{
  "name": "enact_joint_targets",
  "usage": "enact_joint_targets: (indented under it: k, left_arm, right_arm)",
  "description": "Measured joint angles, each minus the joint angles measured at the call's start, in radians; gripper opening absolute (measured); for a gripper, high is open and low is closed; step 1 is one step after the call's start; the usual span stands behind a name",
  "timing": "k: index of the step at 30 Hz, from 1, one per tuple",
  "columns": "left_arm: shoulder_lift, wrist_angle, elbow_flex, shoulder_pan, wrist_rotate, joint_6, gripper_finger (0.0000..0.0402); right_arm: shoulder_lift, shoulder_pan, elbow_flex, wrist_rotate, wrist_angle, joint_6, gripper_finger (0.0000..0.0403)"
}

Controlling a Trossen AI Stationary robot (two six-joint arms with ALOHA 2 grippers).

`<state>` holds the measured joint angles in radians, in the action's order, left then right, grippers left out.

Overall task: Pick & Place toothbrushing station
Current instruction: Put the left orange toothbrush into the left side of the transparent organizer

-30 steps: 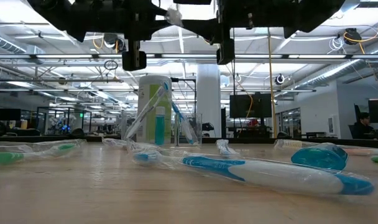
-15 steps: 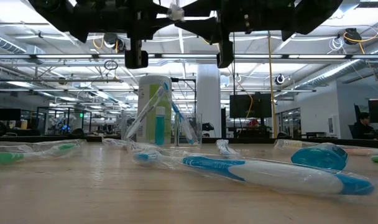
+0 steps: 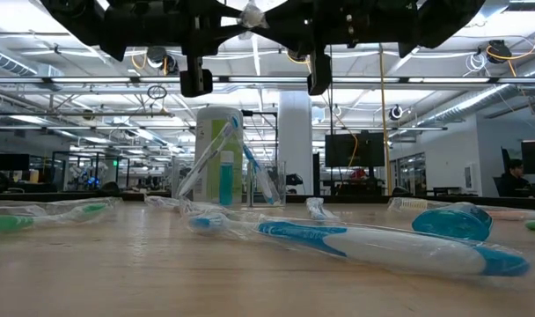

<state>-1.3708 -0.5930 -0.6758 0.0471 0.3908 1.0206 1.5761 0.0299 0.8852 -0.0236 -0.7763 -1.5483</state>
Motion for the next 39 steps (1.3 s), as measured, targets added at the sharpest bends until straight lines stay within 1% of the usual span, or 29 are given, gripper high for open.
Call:
enact_joint_targets:
  k: [5,9,14,16,20,25,28,31,35,36,37,39]
  left_arm:
    - [0.0,0.019,0.0,0.004,-0.019,-0.05,0.0055]
    - [0.0,0.024,0.0,0.014,-0.022,-0.053,0.0061]
    - [0.0,0.039,0.0,0.026,-0.026,-0.107,0.0062]
    - [0.0,0.04,0.0,0.032,-0.025,-0.149,0.0066]
    - [0.0,0.045,0.0,0.044,-0.023,-0.246,0.0082]
    - [0.0,0.046,0.0,0.063,0.005,-0.286,0.0114]
    - [0.0,0.045,0.0,0.072,0.002,-0.294,0.0136]
    - [0.0,0.046,0.0,0.084,0.002,-0.349,0.0154]
    - [0.001,0.079,0.0,0.113,0.003,-0.384,0.0166]
    - [0.001,0.09,0.0,0.12,0.006,-0.387,0.0167]
    - [0.001,0.099,-0.001,0.126,0.008,-0.389,0.0168]
    - [0.001,0.116,-0.001,0.136,0.01,-0.391,0.0168]
  right_arm:
    - [0.0,-0.001,0.0,0.002,0.009,-0.006,0.0001]
    - [0.0,-0.001,0.0,0.008,0.011,-0.007,0.0001]
    - [0.001,0.004,0.0,0.073,0.025,-0.008,0.0001]
    - [0.001,0.004,0.0,0.08,0.033,-0.008,0.0001]
    - [0.001,0.004,0.0,0.084,0.053,-0.007,0.0]
    - [0.001,0.004,0.0,0.095,0.07,-0.007,0.0]
    - [0.001,0.005,0.0,0.147,0.075,-0.006,0.0]
    - [0.001,0.015,0.0,0.196,0.081,0.019,0.0]
    - [0.001,0.05,-0.001,0.215,0.093,0.002,0.0]
    - [0.001,0.061,-0.001,0.234,0.1,-0.014,0.0]
    - [0.001,0.075,-0.001,0.271,0.104,-0.035,0.0]
    - [0.001,0.099,-0.002,0.39,0.108,-0.068,0.0]
